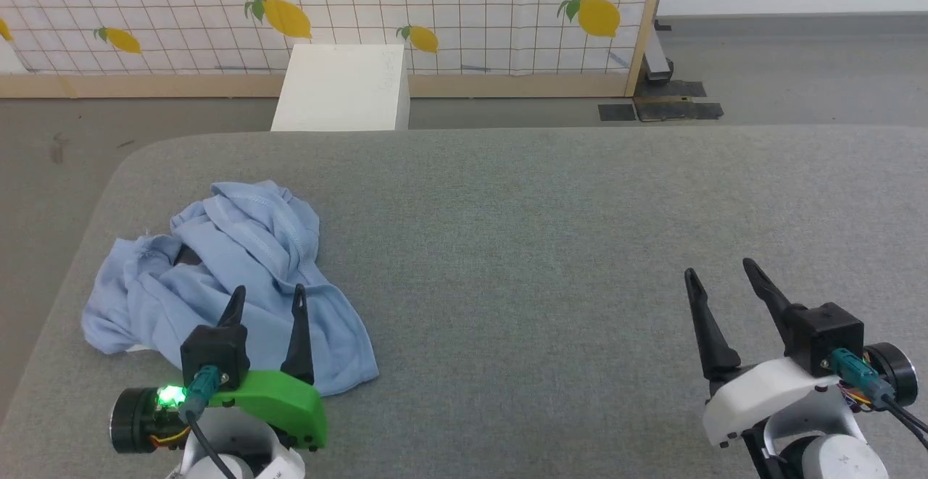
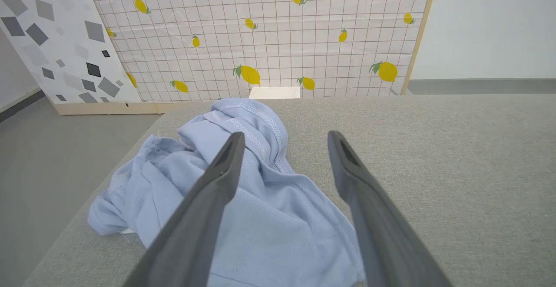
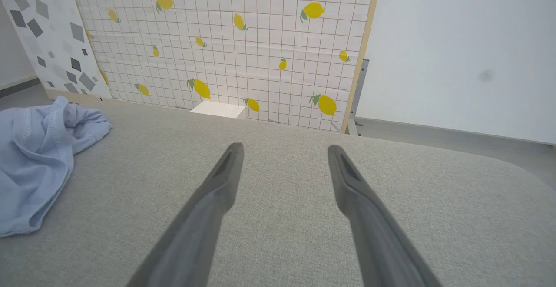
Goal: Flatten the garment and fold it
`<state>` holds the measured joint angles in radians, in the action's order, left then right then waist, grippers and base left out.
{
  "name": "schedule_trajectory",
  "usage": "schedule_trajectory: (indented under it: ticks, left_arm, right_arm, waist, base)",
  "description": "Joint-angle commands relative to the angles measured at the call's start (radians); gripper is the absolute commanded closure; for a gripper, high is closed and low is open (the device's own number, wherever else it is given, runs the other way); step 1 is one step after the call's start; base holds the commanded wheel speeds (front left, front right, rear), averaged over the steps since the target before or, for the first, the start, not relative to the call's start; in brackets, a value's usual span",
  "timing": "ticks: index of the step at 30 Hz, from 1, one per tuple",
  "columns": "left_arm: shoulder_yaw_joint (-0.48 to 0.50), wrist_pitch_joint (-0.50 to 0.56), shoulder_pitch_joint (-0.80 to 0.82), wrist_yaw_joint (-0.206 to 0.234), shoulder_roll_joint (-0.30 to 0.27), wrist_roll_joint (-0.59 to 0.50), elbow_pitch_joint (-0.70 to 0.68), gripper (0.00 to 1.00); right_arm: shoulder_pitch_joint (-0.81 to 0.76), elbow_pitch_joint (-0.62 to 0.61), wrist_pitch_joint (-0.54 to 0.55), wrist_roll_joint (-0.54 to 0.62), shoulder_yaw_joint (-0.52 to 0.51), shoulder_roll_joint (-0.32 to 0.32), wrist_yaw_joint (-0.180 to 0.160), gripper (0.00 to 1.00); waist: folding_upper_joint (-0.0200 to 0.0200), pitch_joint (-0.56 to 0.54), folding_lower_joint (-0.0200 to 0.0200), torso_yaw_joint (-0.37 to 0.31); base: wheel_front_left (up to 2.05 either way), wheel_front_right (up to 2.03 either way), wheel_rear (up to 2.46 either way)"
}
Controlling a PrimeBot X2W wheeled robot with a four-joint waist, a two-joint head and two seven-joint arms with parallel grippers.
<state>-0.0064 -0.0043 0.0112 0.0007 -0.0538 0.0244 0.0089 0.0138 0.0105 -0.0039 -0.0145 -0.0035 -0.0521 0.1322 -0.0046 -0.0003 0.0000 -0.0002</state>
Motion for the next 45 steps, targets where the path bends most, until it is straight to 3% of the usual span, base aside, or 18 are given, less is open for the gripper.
schedule_trajectory:
  ticks: [1, 45]
  left_arm:
    - [0.001, -0.011, -0.002, -0.004, 0.0, 0.006, 0.006, 0.0]
    - [-0.002, -0.102, 0.003, -0.037, -0.021, 0.063, 0.092, 0.0]
  right_arm:
    - [-0.007, 0.006, -0.011, -0.014, -0.002, 0.0, 0.0, 0.0]
    - [-0.044, 0.054, -0.102, -0.097, -0.048, 0.001, -0.001, 0.0]
  waist:
    - [0.0002, 0.0, 0.0, 0.0]
    - [0.0018, -0.008, 0.0, -0.001]
  base:
    - [0.0, 0.0, 0.0]
    - [0.0, 0.0, 0.0]
